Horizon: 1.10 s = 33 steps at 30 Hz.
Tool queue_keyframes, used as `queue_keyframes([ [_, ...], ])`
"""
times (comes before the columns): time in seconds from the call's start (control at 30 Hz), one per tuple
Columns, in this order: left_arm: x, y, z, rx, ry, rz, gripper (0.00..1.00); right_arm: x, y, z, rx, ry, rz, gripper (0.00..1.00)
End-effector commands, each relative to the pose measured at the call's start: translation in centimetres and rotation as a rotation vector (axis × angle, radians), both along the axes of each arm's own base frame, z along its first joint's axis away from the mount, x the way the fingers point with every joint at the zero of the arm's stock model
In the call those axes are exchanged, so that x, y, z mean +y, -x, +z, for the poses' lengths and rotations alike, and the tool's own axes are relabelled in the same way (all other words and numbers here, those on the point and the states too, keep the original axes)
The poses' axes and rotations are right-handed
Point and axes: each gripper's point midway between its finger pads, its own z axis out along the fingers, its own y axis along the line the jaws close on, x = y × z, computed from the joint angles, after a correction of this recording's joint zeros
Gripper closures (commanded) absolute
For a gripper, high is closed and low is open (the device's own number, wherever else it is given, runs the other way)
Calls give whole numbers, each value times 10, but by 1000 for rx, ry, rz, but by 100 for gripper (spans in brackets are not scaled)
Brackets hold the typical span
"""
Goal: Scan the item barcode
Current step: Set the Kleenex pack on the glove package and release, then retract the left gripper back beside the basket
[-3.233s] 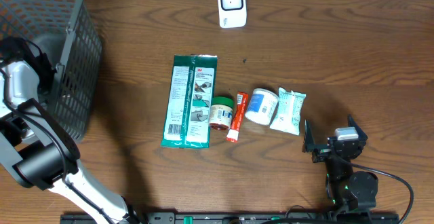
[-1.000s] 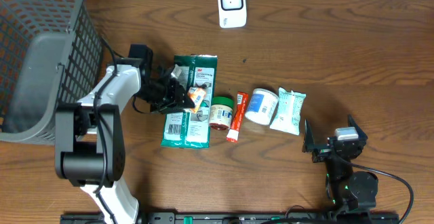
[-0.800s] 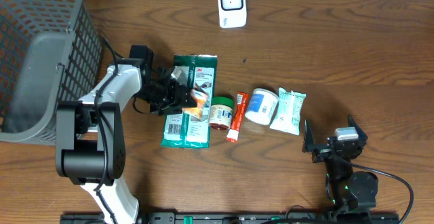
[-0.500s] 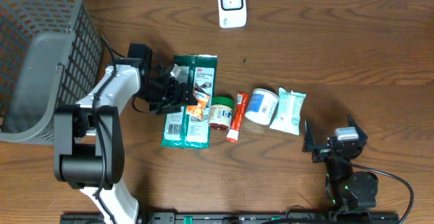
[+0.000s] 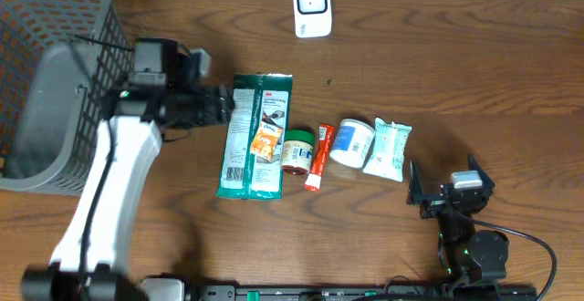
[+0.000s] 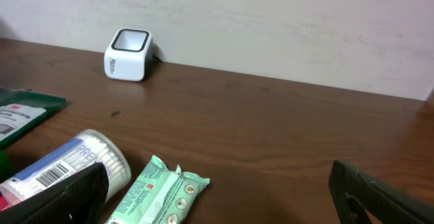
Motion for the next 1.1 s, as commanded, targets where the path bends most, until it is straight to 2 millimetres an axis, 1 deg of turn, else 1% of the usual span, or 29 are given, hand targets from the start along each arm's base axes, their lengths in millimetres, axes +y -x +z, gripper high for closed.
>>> queue_keyframes([
  [0.0,54,-3,30,-106,-231,201,24,1,0,-1,1,6,4,1],
  [0.1,69,1,42,-141,-301,254,22,1,0,-1,1,6,4,1],
  [0.2,81,2,44,-145,-358,294,15,1,0,-1,1,6,4,1],
  [0.23,88,1,44,-143,-377,315,15,1,0,-1,1,6,4,1],
  [0.4,114,2,41,-126,-350,433,15,1,0,-1,2,6,4,1],
  [0.47,119,2,41,-123,-326,446,15,1,0,-1,2,6,4,1],
  [0.57,123,3,40,-118,-313,456,14,1,0,-1,2,6,4,1],
  [1.07,123,4,40,-115,-314,455,14,1,0,-1,2,6,4,1],
])
